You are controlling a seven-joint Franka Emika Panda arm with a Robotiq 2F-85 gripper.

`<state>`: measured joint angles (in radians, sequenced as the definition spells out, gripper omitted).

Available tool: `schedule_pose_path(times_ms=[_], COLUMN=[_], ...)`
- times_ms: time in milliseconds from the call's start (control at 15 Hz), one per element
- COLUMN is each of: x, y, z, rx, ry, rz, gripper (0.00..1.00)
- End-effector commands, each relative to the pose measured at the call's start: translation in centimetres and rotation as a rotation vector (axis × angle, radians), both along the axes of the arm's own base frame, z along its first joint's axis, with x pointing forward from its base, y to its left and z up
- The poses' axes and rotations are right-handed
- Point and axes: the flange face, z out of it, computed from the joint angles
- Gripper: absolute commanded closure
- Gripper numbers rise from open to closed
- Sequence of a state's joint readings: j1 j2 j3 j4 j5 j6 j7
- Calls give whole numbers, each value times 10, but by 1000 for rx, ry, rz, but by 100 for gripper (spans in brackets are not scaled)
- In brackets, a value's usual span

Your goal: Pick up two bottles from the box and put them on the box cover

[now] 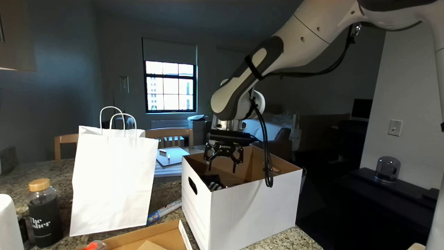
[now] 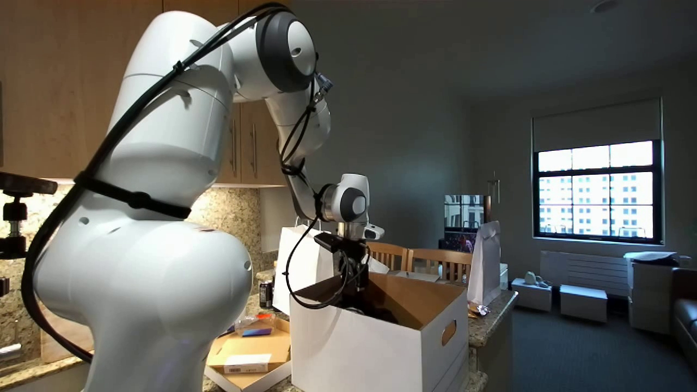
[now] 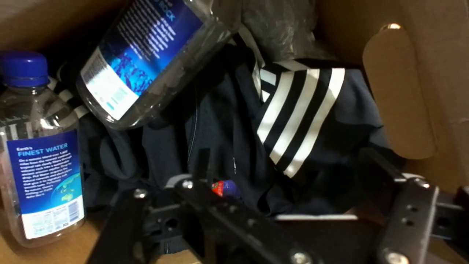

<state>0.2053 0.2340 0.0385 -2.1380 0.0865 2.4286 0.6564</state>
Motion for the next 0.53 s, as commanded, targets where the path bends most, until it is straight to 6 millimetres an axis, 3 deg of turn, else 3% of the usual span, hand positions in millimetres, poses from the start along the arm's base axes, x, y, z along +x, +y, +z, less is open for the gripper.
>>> schedule_pose_path(times_ms=[0,467], x=[-7,-8], y=[0,7], z=[-1,-1], rx=[22,54], ry=[17,17], rz=[4,14], gripper=[0,0])
